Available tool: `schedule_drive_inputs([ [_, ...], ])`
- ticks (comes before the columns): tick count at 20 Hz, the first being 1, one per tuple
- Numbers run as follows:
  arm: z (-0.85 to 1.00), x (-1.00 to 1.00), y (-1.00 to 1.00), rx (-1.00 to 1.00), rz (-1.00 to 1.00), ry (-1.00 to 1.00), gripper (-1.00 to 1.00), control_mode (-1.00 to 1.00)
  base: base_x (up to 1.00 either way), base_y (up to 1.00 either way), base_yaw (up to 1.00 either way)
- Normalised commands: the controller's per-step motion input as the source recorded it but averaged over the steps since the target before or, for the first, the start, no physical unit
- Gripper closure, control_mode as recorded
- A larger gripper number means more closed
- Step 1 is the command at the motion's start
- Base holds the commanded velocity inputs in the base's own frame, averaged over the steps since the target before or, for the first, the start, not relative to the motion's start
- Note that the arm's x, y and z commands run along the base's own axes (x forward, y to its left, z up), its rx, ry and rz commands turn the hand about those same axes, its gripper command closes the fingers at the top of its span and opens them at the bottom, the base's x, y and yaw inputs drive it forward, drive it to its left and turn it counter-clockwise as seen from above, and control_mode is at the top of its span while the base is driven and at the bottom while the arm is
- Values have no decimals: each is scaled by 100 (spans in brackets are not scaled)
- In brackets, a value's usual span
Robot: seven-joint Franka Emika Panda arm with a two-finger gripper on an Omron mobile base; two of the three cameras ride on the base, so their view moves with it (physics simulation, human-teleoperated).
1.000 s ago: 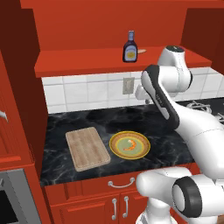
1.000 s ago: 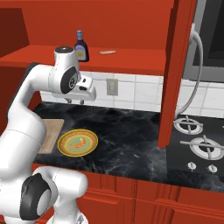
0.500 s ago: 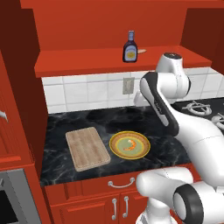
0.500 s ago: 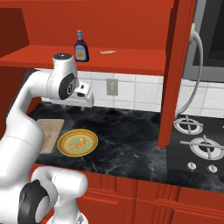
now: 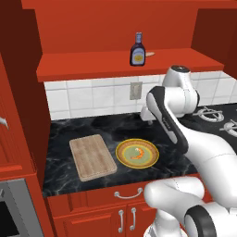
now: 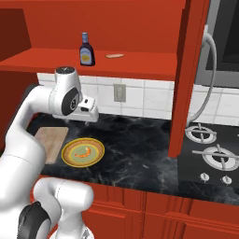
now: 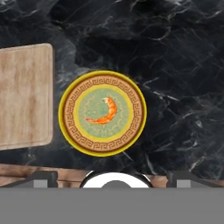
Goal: Pick the shrimp from the plate and place it on the cutting board. Then pick the condiment bottle from the cabinet and place it next to the cutting board.
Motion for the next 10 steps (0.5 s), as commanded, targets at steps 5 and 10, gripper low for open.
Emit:
schedule_drive_inputs([
  [5, -34, 0, 4, 0, 0, 0, -100, -100, 0, 0, 0],
  [10, -41, 0, 5, 0, 0, 0, -100, -100, 0, 0, 0],
])
